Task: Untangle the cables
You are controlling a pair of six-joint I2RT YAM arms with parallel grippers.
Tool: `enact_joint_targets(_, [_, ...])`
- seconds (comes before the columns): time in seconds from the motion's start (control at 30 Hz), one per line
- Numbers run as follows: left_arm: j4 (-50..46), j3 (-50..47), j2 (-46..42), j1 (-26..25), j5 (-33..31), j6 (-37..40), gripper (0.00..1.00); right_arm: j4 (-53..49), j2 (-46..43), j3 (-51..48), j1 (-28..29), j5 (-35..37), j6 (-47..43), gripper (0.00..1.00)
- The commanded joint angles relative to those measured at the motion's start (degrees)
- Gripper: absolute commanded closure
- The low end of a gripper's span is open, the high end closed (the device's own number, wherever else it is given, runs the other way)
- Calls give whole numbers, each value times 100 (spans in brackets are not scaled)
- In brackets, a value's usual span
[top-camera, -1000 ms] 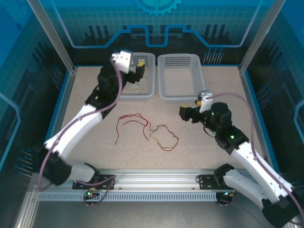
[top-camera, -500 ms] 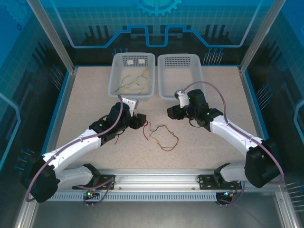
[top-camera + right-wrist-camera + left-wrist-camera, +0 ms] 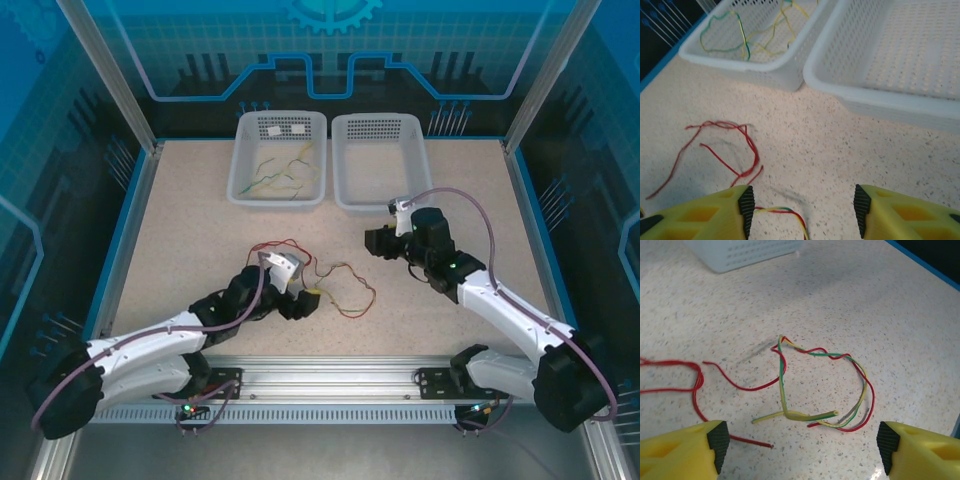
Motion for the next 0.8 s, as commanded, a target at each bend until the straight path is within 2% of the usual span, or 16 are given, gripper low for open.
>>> enact_joint_targets(0.0, [742,13,345,-26,259,620,15,791,-27,-208,-25,14,200,40])
enact_joint_targets(0.23, [1320,216,1404,-32,237,851,19,868,9,-204,62,5,382,36])
enact_joint_targets(0.3, [1521,334,1755,-23,208,920,29,934,-48,-346,72,120,263,36])
enact_joint_targets(0.33, [1605,384,1893,-24,182,951,37,1018,-68,-406,65,154,214,36])
enact_joint_targets(0.37, [1636,464,1997,-23,144,963,57,1089,-58,-451,57,179,158,36])
enact_joint_targets(0.4, [1632,536,2059,-24,70,922,71,1081,-34,-429,52,191,106,36])
enact_joint_targets(0.43, [1656,569,2088,-26,25,905,77,1015,-5,-358,55,160,54,35])
enact_joint_targets(0.53, [1877,603,2036,-25,-50,855,82,772,57,-166,108,117,-114,34])
enact_joint_targets(0.6, [1901,665,1932,-28,-141,864,95,902,28,-259,160,176,-139,34])
enact_joint_targets(0.63, [1833,739,1862,-23,-196,869,98,1040,-8,-357,169,191,-116,34])
enact_joint_targets(0.77, [1360,1157,1590,-27,-190,852,100,1378,-139,-615,203,156,-58,34])
